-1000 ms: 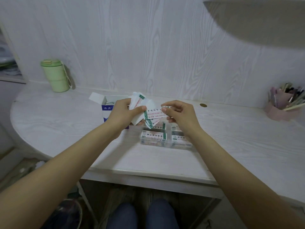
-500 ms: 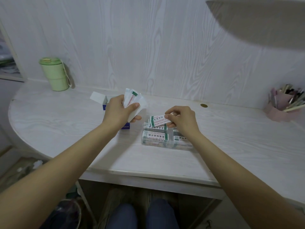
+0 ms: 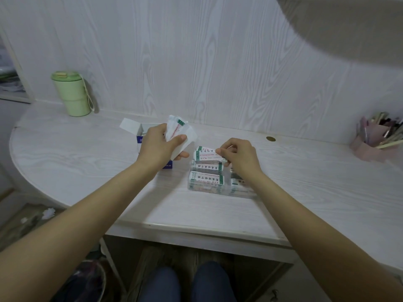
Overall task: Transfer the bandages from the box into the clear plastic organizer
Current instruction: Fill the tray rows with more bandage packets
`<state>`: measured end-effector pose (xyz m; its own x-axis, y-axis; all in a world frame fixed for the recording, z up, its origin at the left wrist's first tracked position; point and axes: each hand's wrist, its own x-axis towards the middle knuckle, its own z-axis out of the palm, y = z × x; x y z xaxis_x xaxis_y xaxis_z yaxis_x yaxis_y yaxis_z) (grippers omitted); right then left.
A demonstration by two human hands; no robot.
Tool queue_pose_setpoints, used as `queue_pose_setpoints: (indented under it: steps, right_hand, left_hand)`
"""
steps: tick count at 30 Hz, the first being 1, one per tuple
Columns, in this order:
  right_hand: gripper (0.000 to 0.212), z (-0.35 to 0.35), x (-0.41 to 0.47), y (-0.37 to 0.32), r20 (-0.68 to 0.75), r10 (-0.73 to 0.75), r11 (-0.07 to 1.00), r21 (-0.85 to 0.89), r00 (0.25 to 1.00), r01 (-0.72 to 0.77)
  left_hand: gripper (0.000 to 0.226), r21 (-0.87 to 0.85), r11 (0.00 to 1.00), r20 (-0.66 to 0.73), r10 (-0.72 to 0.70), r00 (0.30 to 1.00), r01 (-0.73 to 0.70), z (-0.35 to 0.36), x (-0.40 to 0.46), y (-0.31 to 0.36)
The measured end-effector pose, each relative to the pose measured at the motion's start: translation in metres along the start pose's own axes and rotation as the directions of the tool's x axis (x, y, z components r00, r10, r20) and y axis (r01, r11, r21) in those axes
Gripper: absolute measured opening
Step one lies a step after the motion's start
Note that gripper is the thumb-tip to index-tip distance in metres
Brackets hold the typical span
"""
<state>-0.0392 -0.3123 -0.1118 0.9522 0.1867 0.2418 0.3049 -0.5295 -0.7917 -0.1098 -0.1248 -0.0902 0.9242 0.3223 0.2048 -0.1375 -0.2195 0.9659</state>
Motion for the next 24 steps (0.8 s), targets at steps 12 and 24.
queue_pose_setpoints:
  steps: [12,24]
  right_hand:
    - [0.011,0.0024,-0.0018,0.0018,0.155,-0.141,0.911,-0.366,0.978,0.190]
    - [0.017,0.0034,0.0037,-0.0035,0.268,-0.158,0.834,-0.479,0.950,0.274]
  left_hand:
    - [0.014,0.013,1.000,0.010,0.010,1.000,-0.010,-0.0001,0.0009,-0.0008]
    - [0.016,0.004,1.000,0.026,0.021,0.999,-0.021,0.0029,0.0034,0.0009]
